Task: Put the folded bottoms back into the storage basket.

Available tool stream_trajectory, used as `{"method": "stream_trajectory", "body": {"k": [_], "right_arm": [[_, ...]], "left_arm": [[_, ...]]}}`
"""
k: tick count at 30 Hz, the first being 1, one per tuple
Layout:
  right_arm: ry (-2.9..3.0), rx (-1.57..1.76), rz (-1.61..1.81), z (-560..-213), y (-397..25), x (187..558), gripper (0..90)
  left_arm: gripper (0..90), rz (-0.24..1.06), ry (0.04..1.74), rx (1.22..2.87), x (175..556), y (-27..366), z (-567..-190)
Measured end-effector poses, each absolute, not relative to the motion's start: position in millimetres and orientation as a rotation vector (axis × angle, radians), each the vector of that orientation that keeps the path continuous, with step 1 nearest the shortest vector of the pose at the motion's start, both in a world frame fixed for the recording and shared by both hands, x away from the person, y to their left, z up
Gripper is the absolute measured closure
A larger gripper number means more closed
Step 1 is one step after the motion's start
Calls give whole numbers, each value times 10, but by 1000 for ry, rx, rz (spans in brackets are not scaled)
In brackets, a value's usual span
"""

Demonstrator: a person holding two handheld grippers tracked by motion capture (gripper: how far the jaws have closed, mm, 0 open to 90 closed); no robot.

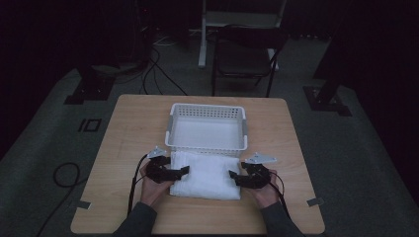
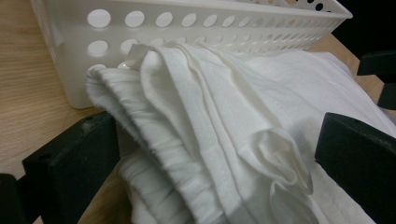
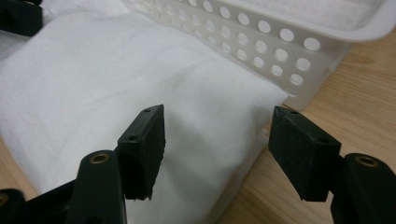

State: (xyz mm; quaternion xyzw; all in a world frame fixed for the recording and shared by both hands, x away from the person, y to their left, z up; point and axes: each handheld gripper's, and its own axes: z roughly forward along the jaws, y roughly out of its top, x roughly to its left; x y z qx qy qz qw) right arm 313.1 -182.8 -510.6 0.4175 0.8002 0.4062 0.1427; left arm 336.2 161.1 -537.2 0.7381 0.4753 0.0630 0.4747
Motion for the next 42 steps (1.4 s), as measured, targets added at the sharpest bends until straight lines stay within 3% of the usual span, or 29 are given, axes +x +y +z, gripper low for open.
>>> {"method": "stream_trajectory", "body": {"k": [7, 15, 22, 27, 36, 42], "right_arm": [[2316, 1201, 1179, -5122, -1776, 3128, 317], [2326, 1324, 1117, -5271, -1749, 3257, 182], [2398, 1432, 1174, -5421, -1780, 3405, 155], [2428, 1498, 1291, -5483, -1828, 3459, 232], [2509, 1577, 1429, -5527, -1829, 3621, 492], [2487, 1495, 1432, -5482, -1799, 3563, 673]], "left_arm": [[0, 186, 1190, 1892, 3404, 1541, -5480], [0, 129, 1198, 1899, 3444, 1566, -5555], [0, 125, 1182, 1912, 3444, 1563, -5555], [25, 92, 1175, 1928, 3447, 1559, -5534], [342, -93, 1181, 1878, 3503, 1624, -5525], [489, -40, 1148, 1895, 3437, 1597, -5463]]}}
